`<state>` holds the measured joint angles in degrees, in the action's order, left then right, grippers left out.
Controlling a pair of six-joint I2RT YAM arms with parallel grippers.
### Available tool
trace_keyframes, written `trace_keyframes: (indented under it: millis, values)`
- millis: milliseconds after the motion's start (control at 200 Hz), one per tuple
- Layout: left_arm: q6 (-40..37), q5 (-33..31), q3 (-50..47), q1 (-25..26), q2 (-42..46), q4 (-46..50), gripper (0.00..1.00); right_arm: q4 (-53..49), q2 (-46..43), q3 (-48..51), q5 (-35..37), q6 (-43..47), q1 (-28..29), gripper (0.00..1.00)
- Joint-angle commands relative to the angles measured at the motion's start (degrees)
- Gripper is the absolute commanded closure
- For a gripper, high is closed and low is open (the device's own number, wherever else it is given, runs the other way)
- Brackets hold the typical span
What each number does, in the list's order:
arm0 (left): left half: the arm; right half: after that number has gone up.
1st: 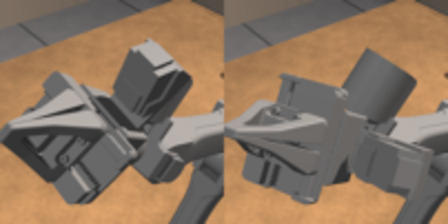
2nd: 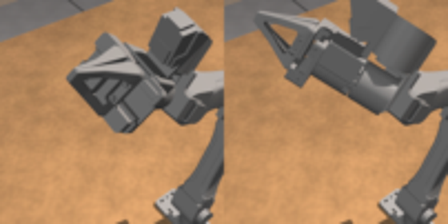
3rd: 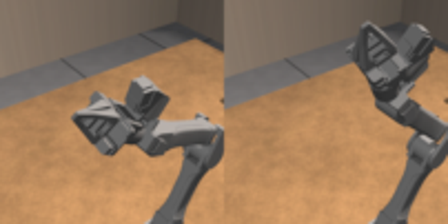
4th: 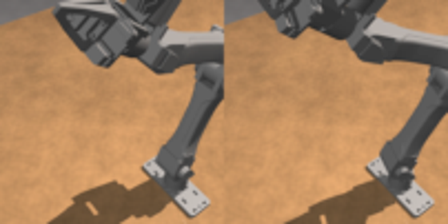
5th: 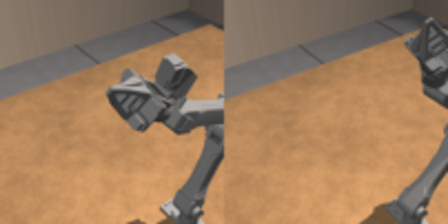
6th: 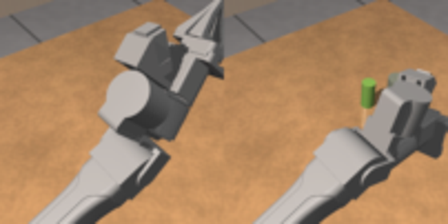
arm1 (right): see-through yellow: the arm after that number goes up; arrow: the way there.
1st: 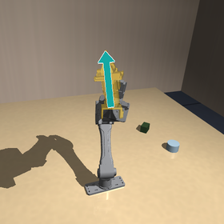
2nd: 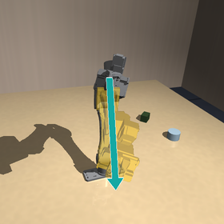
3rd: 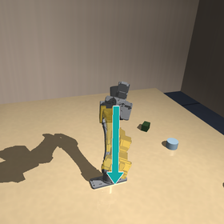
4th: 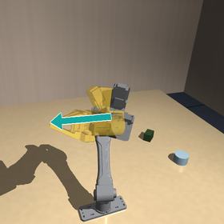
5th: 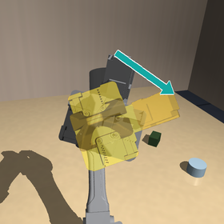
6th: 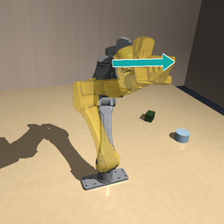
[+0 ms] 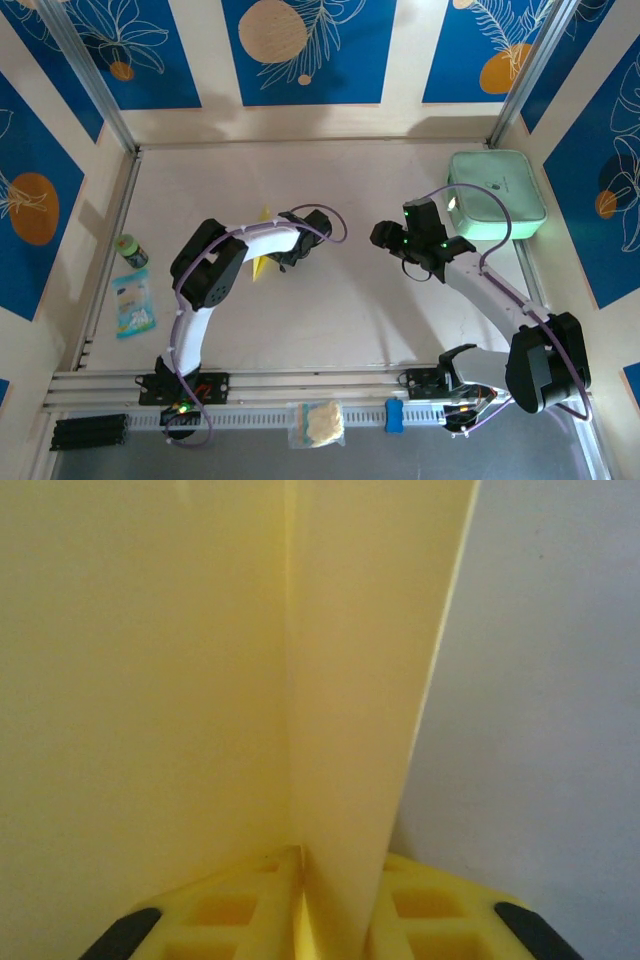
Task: Fold a paper plane with a square sheet of paper (pick it up from the middle)
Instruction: Turn over the paper at the center of the table, then move the paper to the center of the table.
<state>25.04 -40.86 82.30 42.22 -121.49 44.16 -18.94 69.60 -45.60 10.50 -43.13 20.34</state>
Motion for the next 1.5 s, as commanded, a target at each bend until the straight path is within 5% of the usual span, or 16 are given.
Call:
trace_keyframes:
  millis: [0,370,665,1046,1496]
  values:
    - [3.35,6.74,1.37,1.94,0.79,-0.5,0.75,-0.44,0.56,-0.1,-0.84,-1.13,-0.24,0.37]
    - [9.39,21.64,-1.63,3.07,10.07,-5.46,0.67,-1.01,1.32,-0.81,-0.67,-2.12,-0.26,0.38]
    - [12.54,40.96,-11.32,2.55,22.25,-17.62,0.64,-0.49,2.26,-1.16,-2.16,-2.92,-0.37,0.37]
    - [17.35,54.52,-27.72,-10.41,27.73,-33.36,0.64,0.39,9.56,-5.04,-5.11,-4.3,3.66,0.36]
    - [15.36,48.26,-28.52,-15.85,20.87,-34.35,0.65,0.0,16.41,-9.38,-5.83,-5.37,7.83,0.37]
